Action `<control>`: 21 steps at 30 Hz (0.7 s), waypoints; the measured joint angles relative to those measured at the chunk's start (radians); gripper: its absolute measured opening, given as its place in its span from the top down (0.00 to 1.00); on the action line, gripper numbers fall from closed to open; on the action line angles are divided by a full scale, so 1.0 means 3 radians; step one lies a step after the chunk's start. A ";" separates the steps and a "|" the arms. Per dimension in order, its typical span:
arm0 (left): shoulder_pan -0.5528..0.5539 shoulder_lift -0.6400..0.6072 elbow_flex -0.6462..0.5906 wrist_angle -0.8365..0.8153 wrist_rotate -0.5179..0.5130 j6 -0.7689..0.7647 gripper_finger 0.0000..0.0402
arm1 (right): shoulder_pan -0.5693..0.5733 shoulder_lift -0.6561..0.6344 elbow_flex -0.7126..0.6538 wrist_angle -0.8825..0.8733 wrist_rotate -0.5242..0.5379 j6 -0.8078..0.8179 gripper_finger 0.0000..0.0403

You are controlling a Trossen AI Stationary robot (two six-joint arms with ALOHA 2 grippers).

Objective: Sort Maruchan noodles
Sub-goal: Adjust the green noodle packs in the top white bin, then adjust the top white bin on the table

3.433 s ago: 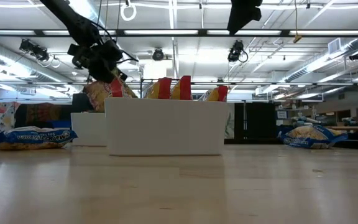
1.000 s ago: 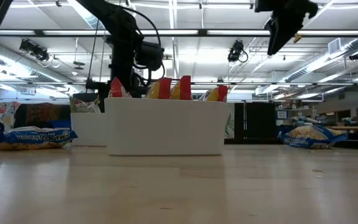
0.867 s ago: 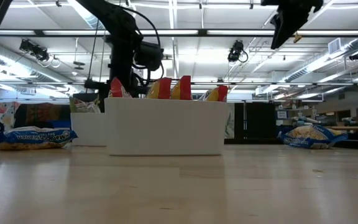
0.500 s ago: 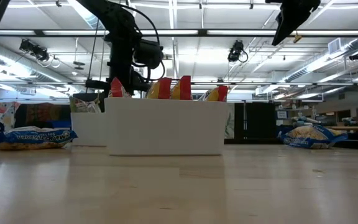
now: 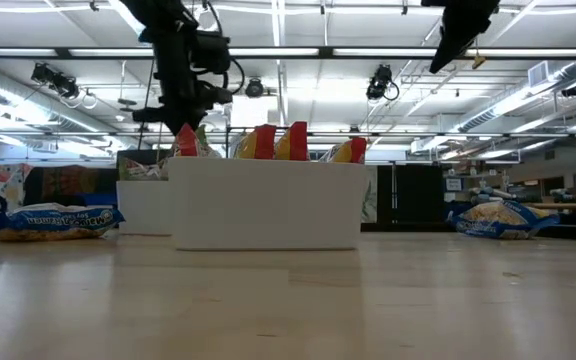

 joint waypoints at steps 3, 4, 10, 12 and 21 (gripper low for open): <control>0.0126 -0.0089 -0.0232 0.0262 0.0310 0.0117 1.00 | 0.0001 0.0038 0.0000 0.0001 -0.0001 0.0135 0.68; 0.0149 -0.0112 -0.0325 0.0369 0.0405 0.0152 1.00 | 0.0001 0.0046 0.0000 -0.0003 -0.0009 0.0190 0.68; 0.0286 -0.0229 -0.0747 0.0686 0.0500 0.0154 0.96 | 0.0001 0.0053 0.0000 -0.0023 -0.0076 0.0358 0.68; 0.0325 -0.0236 -0.0745 0.0625 0.0440 0.0151 0.91 | 0.0001 0.0051 0.0000 -0.0013 -0.0075 0.0343 0.68; 0.0366 -0.0238 -0.0296 0.0356 0.0389 0.0275 0.62 | -0.0027 0.0134 -0.0103 0.0605 -0.0210 0.0332 0.68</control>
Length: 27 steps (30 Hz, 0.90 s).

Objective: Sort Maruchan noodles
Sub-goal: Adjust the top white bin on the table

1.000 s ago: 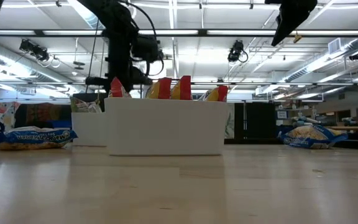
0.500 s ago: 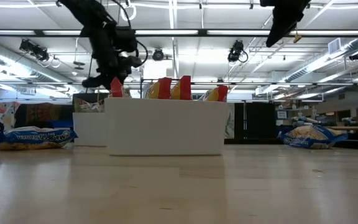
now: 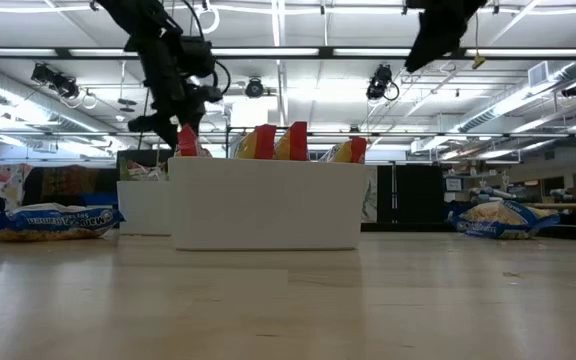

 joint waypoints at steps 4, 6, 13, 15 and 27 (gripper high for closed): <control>-0.0045 -0.0037 0.0259 -0.0158 -0.0001 0.0088 0.50 | 0.0001 0.0125 -0.0217 0.0192 -0.0199 -0.0031 0.68; -0.0129 -0.0099 0.0356 -0.0165 -0.0005 0.0139 0.46 | -0.0011 0.0194 -0.0347 0.0118 -0.0125 -0.0056 0.68; -0.0558 -0.0514 0.0415 -0.0172 -0.0063 0.0156 0.45 | -0.0299 0.0260 -0.0838 -0.0186 0.0496 0.0818 0.67; -0.0703 -0.0598 0.0415 -0.0172 -0.0180 0.0053 0.45 | -0.0410 0.0258 -0.1002 -0.0180 0.0364 0.1149 0.64; -0.1630 -0.0564 0.0410 -0.1049 -0.0292 -0.0943 0.36 | -0.0716 0.0332 -0.1740 0.0092 0.0660 0.2034 0.36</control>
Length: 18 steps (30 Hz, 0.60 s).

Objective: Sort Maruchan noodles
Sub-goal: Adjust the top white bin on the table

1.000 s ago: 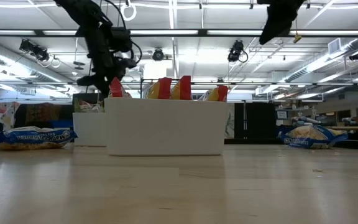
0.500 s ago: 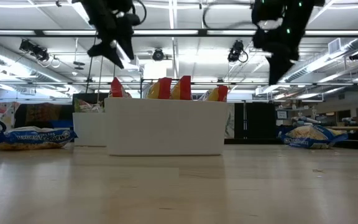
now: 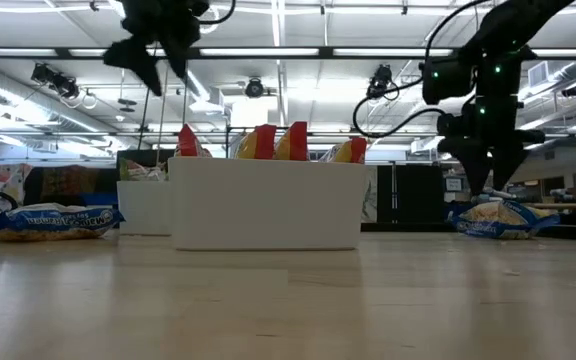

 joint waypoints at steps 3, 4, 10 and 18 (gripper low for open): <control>-0.0218 0.0026 -0.0003 -0.0254 -0.0015 -0.0407 0.36 | -0.0063 0.0005 -0.0027 0.0102 0.0112 -0.0155 0.33; -0.0299 0.0027 -0.0005 -0.0319 0.0020 -0.0546 0.37 | -0.0099 0.0011 -0.0027 0.0158 0.0123 -0.0188 0.33; -0.0739 0.0036 -0.0316 -0.0317 0.0641 -0.1080 0.37 | -0.0347 0.0014 -0.0027 0.0292 0.0164 -0.0296 0.32; -0.1051 0.0040 -0.0958 -0.0006 0.0451 -0.1186 0.37 | -0.0442 0.0014 -0.0027 0.0363 0.0021 -0.0325 0.33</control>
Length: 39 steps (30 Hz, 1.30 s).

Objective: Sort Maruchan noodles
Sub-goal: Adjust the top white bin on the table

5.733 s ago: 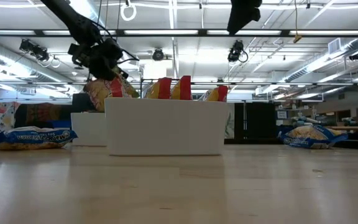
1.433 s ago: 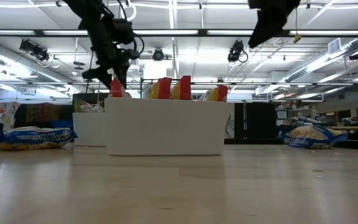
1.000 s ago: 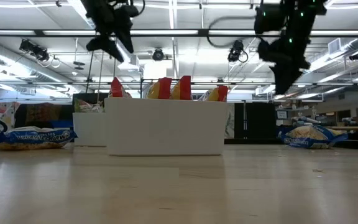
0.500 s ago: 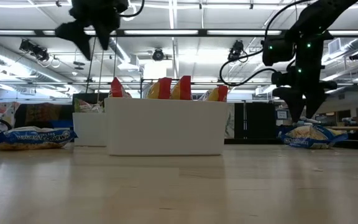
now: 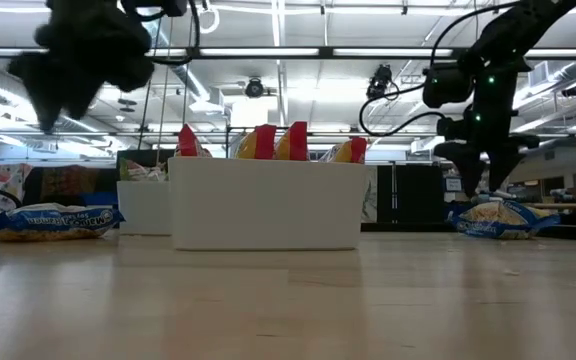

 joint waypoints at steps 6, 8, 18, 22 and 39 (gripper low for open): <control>0.0174 0.0000 -0.0008 0.1428 -0.0736 0.0415 0.37 | 0.0108 0.0000 0.0000 0.0060 -0.0275 0.0264 0.33; 0.0344 0.0058 -0.0003 0.1904 -0.0795 0.0524 0.37 | 0.0162 0.0000 0.0000 0.0096 -0.0339 0.0453 0.33; 0.1135 0.0938 0.0248 0.3237 -0.0146 0.0605 0.37 | 0.0496 0.0000 0.0000 0.0120 -0.0467 0.0725 0.33; 0.1094 0.1365 0.0672 0.2710 -0.0214 0.0784 0.37 | 0.0591 0.0000 0.0000 -0.0016 -0.0395 0.0828 0.33; 0.1383 0.1641 0.1000 0.1025 -0.1592 0.0972 0.37 | 0.0629 0.0000 0.0000 -0.0007 -0.0353 0.0784 0.33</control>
